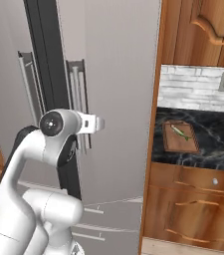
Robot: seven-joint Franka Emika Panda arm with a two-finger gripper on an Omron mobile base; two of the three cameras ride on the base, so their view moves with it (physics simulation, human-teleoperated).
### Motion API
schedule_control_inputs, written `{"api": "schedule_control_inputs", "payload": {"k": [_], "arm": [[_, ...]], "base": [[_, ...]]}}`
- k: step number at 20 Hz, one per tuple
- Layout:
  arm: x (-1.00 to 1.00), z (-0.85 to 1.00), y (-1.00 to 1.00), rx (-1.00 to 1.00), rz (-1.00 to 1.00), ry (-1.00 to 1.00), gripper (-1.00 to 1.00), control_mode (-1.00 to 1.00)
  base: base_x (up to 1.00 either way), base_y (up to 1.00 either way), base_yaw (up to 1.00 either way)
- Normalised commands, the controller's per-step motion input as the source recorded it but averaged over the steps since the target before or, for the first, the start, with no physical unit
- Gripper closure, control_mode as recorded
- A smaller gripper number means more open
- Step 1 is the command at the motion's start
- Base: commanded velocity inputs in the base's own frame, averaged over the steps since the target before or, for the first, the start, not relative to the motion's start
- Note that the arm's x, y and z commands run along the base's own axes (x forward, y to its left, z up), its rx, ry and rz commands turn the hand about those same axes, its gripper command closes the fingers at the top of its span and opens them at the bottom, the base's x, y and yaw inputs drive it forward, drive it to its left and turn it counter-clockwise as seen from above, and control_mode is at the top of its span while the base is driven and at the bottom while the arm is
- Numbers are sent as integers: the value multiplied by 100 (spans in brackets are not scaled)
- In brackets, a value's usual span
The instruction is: Retrieve a lemon from the fridge and place it on the cutting board with the fish.
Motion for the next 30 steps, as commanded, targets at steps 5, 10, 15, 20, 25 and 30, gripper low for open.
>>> {"api": "schedule_control_inputs", "payload": {"k": [5,10,15,20,25,30], "arm": [[-72,7,-94,0,0,0,100,-100],[-65,0,-100,0,0,1,100,-100],[-46,4,-100,0,0,11,100,-100],[-27,1,-100,0,0,17,100,-100],[-5,0,-23,0,0,0,-100,-100],[-26,0,0,0,0,0,-100,-100]], "base": [[0,0,0],[0,0,0],[0,0,0],[0,0,0],[0,0,0],[0,0,0]]}}
